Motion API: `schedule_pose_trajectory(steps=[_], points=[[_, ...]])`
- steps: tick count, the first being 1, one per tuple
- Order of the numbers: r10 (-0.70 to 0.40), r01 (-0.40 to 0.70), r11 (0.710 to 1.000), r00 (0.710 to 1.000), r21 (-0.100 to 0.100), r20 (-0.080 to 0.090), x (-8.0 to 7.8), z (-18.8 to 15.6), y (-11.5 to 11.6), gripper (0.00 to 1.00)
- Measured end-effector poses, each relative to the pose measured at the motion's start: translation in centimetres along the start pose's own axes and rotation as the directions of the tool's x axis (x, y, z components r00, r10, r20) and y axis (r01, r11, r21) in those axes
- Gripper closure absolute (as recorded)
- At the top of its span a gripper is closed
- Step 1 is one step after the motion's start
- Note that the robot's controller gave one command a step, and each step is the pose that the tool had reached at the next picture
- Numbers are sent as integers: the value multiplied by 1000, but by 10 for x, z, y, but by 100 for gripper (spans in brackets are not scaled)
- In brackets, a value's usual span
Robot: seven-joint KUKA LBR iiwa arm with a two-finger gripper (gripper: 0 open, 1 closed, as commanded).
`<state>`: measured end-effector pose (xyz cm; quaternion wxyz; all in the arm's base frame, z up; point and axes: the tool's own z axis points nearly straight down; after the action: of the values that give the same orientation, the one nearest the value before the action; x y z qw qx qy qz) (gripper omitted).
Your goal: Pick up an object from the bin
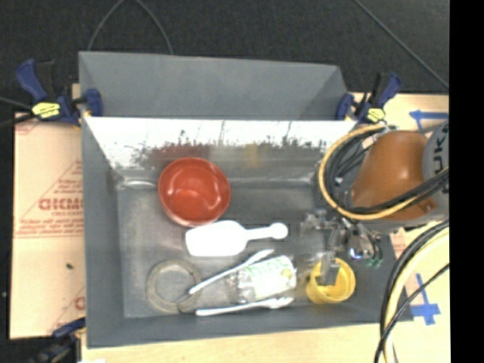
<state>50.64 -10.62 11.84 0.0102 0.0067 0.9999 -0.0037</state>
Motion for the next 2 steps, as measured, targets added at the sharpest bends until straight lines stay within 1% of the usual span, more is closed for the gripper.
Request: schedule_pose_trajectory(steps=[1, 2], points=[[-257, 257, 966, 966, -7, -9, -6, 40, 15, 0], [-216, 216, 976, 976, 1, 2, 2, 47, 7, 0]])
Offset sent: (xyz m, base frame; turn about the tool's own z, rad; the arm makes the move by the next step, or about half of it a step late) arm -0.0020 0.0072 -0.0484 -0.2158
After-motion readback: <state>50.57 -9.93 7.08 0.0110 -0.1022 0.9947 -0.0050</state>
